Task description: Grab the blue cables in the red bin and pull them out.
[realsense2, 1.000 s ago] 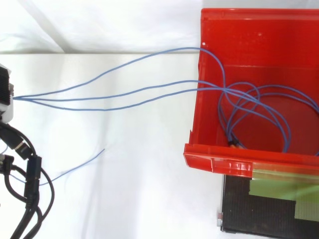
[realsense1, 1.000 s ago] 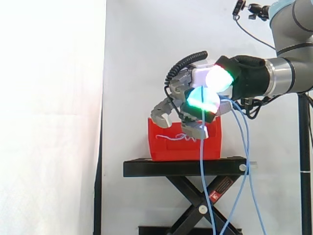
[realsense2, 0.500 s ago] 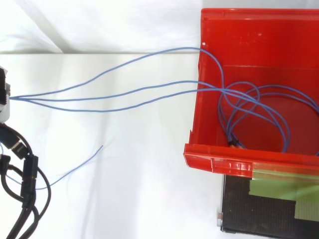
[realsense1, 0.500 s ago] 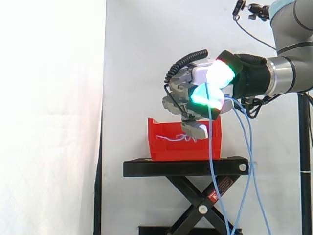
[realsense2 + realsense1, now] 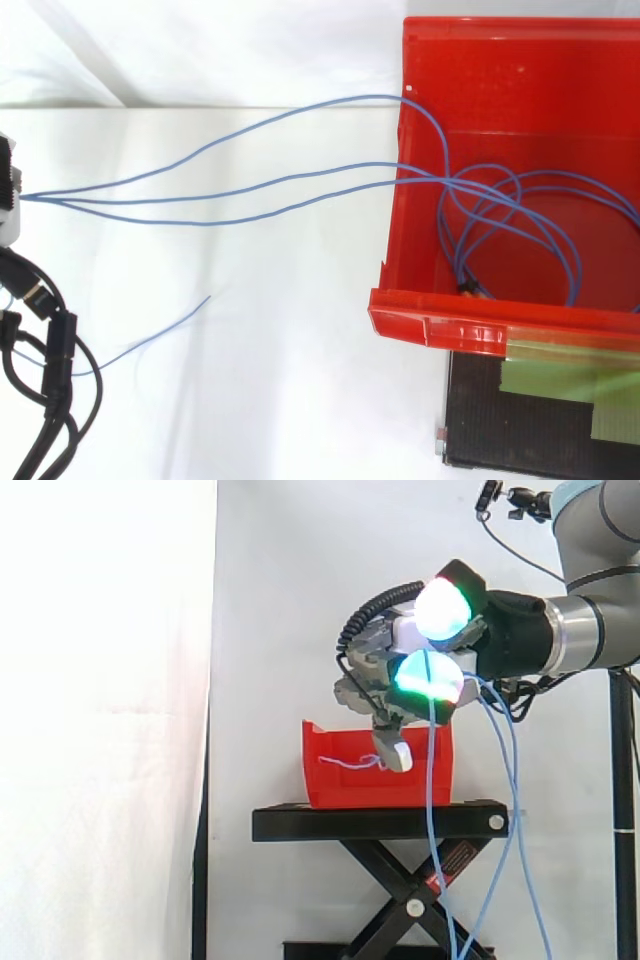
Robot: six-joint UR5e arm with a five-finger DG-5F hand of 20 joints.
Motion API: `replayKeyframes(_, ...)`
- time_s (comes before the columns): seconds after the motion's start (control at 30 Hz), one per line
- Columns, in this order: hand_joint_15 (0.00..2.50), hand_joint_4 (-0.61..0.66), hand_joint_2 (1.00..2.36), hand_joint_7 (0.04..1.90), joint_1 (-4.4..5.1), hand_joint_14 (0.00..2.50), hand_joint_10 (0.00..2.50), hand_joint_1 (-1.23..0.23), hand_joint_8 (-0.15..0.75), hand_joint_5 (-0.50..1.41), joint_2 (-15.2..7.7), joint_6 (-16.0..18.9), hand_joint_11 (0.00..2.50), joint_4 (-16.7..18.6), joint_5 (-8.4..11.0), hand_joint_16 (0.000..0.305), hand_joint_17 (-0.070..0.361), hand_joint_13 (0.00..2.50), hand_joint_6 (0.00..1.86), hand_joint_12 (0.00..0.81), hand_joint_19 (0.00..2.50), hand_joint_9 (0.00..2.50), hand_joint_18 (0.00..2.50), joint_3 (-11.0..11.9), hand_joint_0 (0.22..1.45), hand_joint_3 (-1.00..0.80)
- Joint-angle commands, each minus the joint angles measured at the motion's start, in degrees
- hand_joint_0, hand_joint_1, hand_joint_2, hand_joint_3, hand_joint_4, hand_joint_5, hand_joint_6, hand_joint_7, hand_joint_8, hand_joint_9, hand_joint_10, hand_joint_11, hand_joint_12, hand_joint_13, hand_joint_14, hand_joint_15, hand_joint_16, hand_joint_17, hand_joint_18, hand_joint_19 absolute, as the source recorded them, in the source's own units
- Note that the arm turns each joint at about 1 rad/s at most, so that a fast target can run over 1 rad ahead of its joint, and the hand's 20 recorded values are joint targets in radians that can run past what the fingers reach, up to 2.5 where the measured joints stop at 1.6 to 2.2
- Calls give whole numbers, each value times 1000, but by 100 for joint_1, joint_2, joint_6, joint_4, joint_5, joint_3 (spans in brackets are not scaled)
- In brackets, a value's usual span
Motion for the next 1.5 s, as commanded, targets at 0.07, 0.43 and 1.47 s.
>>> replayKeyframes(0.07, 0, 261, 1000, 337, -4, 2500, 1451, -708, 475, 756, 0, 0, 806, -7, 6, 72, 162, 1226, 808, 480, 436, 484, 1216, -1, 576, -1000)
replayKeyframes(0.43, 117, 250, 1000, 453, 5, 2500, 1154, -769, 467, 905, 0, -9, 983, 2, -3, 72, 163, 1324, 640, 481, 607, 744, 1377, -1, 593, -1000)
replayKeyframes(1.47, 212, 229, 1005, 363, 22, 2500, 714, -954, 361, 737, 0, 9, 1253, 11, -3, 43, 96, 1160, 925, 370, 1192, 767, 1268, 8, 933, -869)
